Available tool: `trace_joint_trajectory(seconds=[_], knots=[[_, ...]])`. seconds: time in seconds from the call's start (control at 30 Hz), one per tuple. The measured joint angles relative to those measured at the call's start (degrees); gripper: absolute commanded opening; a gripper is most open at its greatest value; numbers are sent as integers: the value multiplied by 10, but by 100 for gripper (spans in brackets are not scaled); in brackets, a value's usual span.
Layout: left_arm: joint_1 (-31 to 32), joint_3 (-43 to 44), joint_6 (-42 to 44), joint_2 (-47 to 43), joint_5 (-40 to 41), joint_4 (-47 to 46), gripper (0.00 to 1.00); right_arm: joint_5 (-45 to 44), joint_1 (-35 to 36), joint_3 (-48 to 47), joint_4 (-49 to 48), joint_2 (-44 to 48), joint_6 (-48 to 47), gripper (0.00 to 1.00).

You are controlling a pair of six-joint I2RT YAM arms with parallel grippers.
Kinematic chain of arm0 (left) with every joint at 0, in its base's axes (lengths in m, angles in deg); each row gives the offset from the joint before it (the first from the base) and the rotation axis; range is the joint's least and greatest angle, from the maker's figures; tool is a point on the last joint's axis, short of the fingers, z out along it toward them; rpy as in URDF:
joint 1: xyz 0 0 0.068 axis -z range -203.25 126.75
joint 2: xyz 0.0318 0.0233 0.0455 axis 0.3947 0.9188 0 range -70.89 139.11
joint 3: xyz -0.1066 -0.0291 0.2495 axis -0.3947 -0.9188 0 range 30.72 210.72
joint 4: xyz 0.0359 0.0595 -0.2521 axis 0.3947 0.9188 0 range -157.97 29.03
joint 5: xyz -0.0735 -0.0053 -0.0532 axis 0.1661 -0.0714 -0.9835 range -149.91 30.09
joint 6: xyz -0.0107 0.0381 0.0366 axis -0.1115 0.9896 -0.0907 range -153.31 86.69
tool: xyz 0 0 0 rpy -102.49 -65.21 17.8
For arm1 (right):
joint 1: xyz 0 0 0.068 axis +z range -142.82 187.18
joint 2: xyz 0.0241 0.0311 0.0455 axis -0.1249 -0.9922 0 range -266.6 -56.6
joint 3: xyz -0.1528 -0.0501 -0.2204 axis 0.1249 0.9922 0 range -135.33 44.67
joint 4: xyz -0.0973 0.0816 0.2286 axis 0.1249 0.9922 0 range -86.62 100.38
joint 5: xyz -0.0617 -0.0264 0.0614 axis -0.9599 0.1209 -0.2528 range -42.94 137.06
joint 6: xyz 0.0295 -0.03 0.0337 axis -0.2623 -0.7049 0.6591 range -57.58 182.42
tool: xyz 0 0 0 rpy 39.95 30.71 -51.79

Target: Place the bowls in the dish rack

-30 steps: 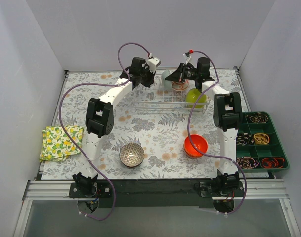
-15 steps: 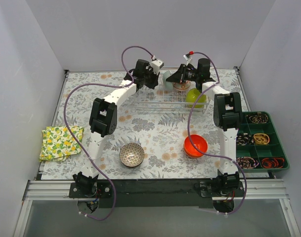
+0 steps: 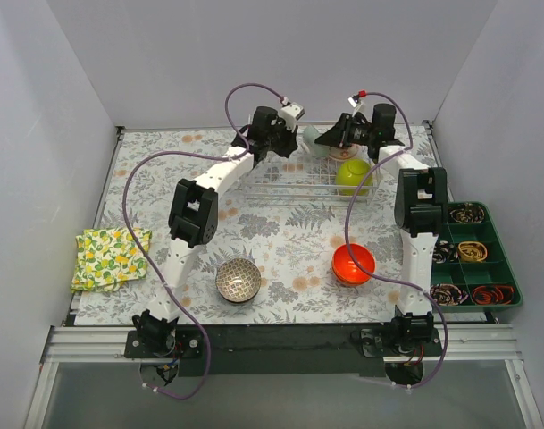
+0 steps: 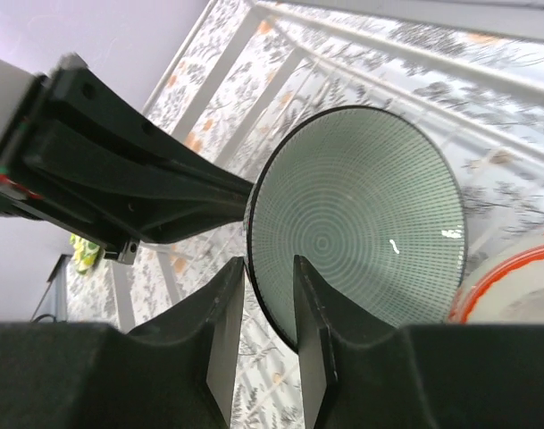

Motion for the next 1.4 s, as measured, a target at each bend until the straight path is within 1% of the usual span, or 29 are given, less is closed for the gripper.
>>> trace_joint_trajectory(seconds=[0.03, 0.13, 0.17, 0.23, 0.27, 0.53, 0.67, 0.83, 1.0, 1.1, 1.2, 1.23, 1.4], knots=[[2, 2, -2, 6, 0, -2, 0, -3, -6, 0, 3, 3, -4, 27], [6, 9, -6, 22, -1, -6, 0, -10, -19, 0, 9, 12, -15, 24], [7, 12, -9, 26, -1, -8, 0, -14, -22, 0, 11, 15, -19, 25], [10, 14, -11, 34, -1, -13, 0, -22, -27, 0, 19, 20, -24, 30], [10, 14, -12, 36, -1, -14, 0, -26, -28, 0, 22, 22, -28, 31], [11, 17, -12, 37, 0, -16, 0, -48, -26, -4, 49, 28, -56, 33], [10, 17, -12, 37, -1, -27, 0, -67, -29, -4, 69, 34, -77, 31], [10, 5, -12, 37, -10, -78, 0, -100, -40, -4, 88, 42, -99, 26], [10, 2, -12, 37, -13, -101, 0, -120, -61, -4, 105, 46, -113, 24], [10, -2, -12, 37, -14, -112, 0, -124, -66, -4, 110, 49, -123, 27], [10, -9, -13, 37, -16, -120, 0, -120, -68, -4, 116, 55, -141, 33], [10, -11, -13, 37, -16, -122, 0, -120, -68, -4, 124, 59, -155, 36], [10, -12, -16, 37, -16, -137, 0, -123, -61, -28, 174, 76, -237, 44]])
